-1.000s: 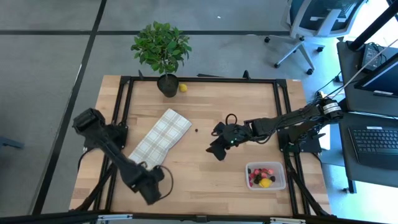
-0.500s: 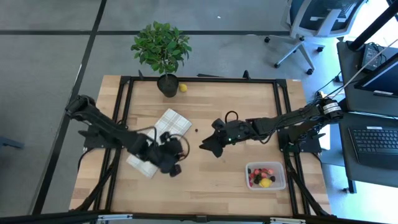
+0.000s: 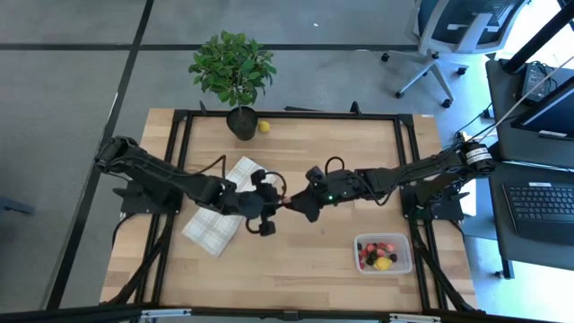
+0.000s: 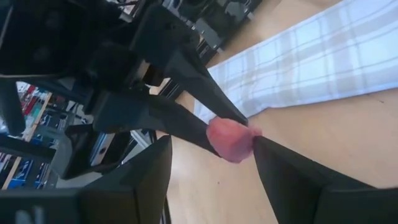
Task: Pick and placing Produce into tupperware
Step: Put the pink peach into the transparent bin
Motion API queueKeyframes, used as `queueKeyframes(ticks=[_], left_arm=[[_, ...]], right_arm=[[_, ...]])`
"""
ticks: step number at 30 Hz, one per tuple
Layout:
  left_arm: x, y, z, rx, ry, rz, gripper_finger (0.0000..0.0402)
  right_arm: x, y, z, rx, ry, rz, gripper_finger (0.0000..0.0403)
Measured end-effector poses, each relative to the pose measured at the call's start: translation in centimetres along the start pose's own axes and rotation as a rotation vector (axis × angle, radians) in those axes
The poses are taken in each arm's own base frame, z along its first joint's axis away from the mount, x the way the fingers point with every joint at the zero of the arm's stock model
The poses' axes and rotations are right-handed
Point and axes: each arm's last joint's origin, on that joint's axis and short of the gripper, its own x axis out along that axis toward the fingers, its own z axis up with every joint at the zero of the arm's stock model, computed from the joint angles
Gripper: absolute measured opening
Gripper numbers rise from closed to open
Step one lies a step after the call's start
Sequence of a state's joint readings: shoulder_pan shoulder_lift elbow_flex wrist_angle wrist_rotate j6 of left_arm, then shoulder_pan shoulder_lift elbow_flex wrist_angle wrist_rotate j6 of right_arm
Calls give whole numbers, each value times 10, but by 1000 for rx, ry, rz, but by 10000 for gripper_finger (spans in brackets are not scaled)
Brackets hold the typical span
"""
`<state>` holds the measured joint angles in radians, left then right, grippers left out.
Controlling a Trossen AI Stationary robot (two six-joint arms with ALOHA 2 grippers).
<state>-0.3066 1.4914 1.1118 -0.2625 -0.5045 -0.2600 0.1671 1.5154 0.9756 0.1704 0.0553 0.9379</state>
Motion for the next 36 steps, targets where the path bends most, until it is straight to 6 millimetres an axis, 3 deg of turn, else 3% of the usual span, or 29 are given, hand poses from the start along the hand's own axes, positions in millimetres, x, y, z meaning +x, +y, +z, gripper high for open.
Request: queueKeyframes(ticks=[8,18,22,27,36], left_arm=[[0,-1,4,19,-37,-11,43],[3,4,6,52,-48,13,51],[5,8,7,70,-47,26,43],[6,10,7,68,-46,31,46],[6,10,8,66,-50,39,42]], right_arm=[[0,-6,9,36,-28,-21,218],[0,-7,11,41,-14,-2,113],[0,-7,11,34,-14,-7,88],[0,-7,11,33,-14,-8,89],[0,-7,11,14,-7,-3,131]])
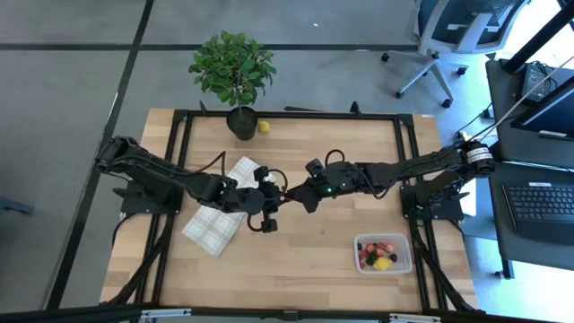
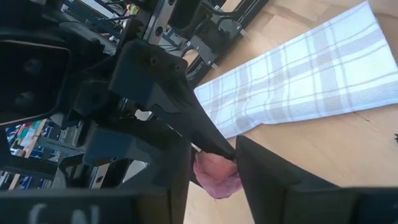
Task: Pick and placing Produce into tupperware
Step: Put the pink peach into the transparent bin
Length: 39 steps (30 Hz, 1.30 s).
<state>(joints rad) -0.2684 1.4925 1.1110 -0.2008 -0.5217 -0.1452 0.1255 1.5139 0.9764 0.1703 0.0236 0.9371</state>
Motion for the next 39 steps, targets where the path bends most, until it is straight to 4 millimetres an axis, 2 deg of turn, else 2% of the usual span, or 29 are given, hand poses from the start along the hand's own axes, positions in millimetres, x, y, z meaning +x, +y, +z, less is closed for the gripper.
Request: queueKeyframes(ticks=[8,30,33,39], left_arm=[[0,0,0,-1,-1,0,52],[0,-1,1,22,-5,-10,40],[1,0,1,20,-5,-7,43],[1,1,0,23,3,5,60]], right_arm=[[0,-1,-1,-1,19,0,155],[0,-3,-4,-2,48,-19,155],[0,-3,-4,-4,48,-19,139],[0,-3,-4,-8,46,-18,76]])
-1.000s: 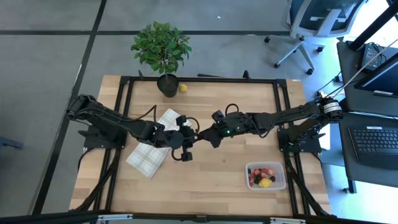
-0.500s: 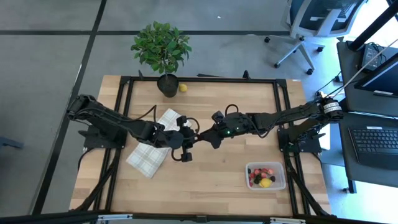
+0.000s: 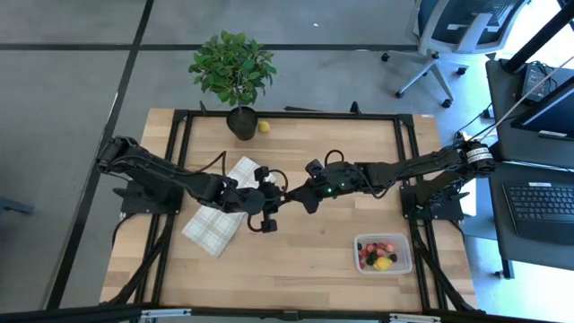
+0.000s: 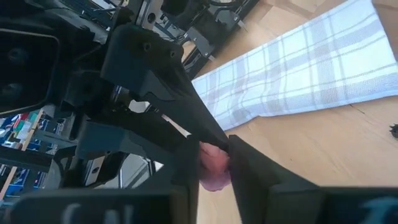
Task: Pick and placing Produce into tupperware
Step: Put the pink peach into the transparent bin
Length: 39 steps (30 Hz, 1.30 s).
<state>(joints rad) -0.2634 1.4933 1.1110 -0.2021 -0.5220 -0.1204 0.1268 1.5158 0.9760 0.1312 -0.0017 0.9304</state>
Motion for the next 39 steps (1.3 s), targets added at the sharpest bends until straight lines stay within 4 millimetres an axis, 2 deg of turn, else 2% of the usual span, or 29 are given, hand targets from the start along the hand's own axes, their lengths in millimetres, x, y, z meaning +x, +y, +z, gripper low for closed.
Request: queueKeyframes(ticks=[6,12,17,23,26,32,36,39], left_arm=[[0,0,-1,5,8,-2,58],[-1,-3,-2,3,32,-116,80],[-3,-2,-1,-7,45,-114,91],[-2,-1,-4,20,66,-121,100],[0,2,-5,22,79,-111,104],[3,9,-7,8,110,-96,116],[7,14,-7,-34,130,-173,140],[10,19,-7,-67,139,-207,168]], right_arm=[[0,0,0,-22,0,-2,52],[1,-1,-3,-28,51,13,48],[1,-16,-17,-23,218,-88,47],[-8,-26,-32,34,422,-210,47],[-17,-19,-38,64,547,-249,47],[-44,8,-58,119,752,-465,47],[-67,29,-76,145,813,-592,47],[-85,40,-91,196,802,-619,47]])
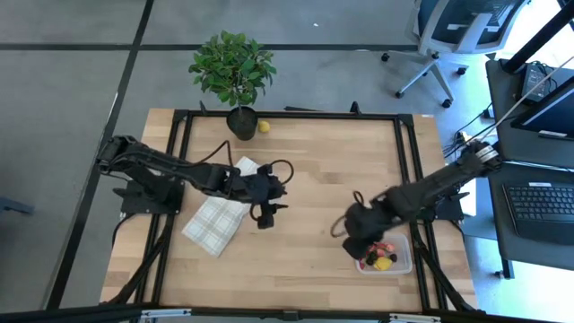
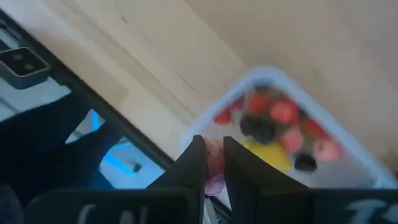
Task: Pick and placing Produce into tupperware
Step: Put the pink peach into the transparent bin
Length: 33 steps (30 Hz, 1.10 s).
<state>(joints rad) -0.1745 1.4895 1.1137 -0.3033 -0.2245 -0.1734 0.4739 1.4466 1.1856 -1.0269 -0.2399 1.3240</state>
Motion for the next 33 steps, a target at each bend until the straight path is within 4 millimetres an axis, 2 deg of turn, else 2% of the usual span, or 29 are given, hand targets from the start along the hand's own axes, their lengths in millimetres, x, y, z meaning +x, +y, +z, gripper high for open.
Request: queueKeyframes(ticks=[4,7,13,19,26,30,33], left_arm=[[2,10,1,0,5,19,205],[4,17,2,-6,7,28,227],[7,34,6,24,-4,-41,251],[9,50,15,38,-87,-96,257],[23,59,19,46,-151,-155,257],[31,59,4,48,-268,-187,255],[38,65,-20,-16,-299,-207,254]], right_arm=[[10,-11,-26,114,-19,-52,47],[24,-22,-36,185,-18,-85,47],[46,-33,-36,198,-41,-89,47],[48,-36,-36,201,-53,-105,72],[48,-36,-36,207,-52,-107,121],[47,-37,-37,210,-23,-105,164],[37,-32,-38,208,-11,-76,187]])
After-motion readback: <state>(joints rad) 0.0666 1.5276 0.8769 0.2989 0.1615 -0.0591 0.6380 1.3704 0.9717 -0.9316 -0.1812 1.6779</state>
